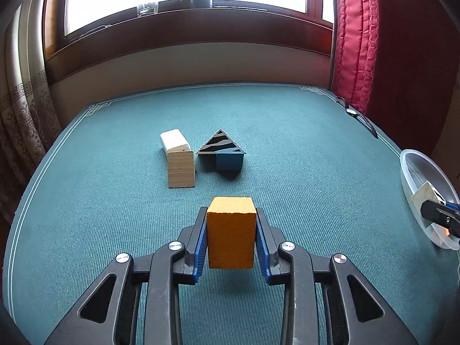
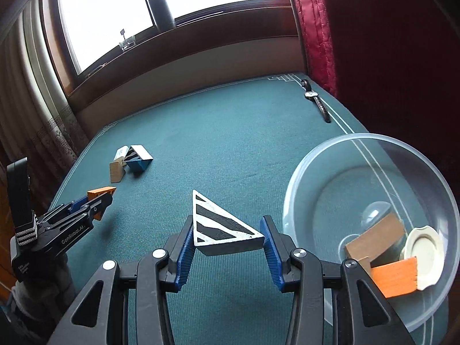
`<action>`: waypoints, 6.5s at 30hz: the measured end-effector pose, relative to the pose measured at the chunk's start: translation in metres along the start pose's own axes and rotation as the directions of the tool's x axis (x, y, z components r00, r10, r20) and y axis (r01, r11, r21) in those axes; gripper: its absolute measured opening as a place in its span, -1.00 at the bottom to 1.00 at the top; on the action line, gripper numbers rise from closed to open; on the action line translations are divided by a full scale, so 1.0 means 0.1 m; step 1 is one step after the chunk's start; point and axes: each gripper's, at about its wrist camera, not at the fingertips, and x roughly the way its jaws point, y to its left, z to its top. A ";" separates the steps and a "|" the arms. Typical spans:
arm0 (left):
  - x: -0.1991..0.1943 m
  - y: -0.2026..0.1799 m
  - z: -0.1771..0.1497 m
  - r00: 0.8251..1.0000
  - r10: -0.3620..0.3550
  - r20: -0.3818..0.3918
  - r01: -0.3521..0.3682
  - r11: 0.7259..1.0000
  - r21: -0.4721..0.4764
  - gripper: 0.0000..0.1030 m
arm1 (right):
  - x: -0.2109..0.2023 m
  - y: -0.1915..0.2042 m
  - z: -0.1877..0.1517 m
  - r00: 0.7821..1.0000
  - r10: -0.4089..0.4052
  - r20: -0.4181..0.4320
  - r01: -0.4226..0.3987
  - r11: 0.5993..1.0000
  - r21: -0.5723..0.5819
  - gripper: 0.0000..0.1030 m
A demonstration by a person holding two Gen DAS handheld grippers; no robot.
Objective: Organize rigid objects
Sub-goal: 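Carry the striped triangle and orange block toward the clear bowl with both grippers, then lower the striped triangle into the bowl and open the right gripper, then lower the orange block into the bowl and open the left gripper, then withdraw both grippers from the bowl back toward the remaining blocks, then grasp the blue block with the right gripper and lift it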
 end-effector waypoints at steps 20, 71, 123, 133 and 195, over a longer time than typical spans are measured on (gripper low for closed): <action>-0.20 -0.29 -0.11 1.000 -0.022 -0.006 0.022 0.999 -0.025 -0.40 | -0.56 -0.83 -0.09 0.984 -0.151 0.092 0.136 0.979 0.153 -0.10; -0.37 -2.69 0.18 0.929 -0.355 -0.102 0.369 0.899 0.236 -0.40 | -1.05 -1.73 -0.24 0.952 -0.246 0.184 0.170 0.920 0.352 0.77; -0.23 -1.72 0.08 0.984 -0.177 -0.035 0.179 0.983 0.035 0.52 | -0.89 -1.23 -0.35 0.947 -0.266 0.182 0.221 0.947 0.234 0.85; -0.20 -1.48 0.01 0.990 -0.137 -0.038 0.138 0.990 0.019 0.52 | -0.86 -1.02 -0.35 0.947 -0.257 0.191 0.226 0.959 0.169 0.85; -0.08 0.87 -0.17 0.983 0.158 -0.089 -0.177 0.946 -0.272 0.52 | 1.21 1.28 0.40 0.988 0.103 -0.116 -0.122 0.979 -0.166 0.85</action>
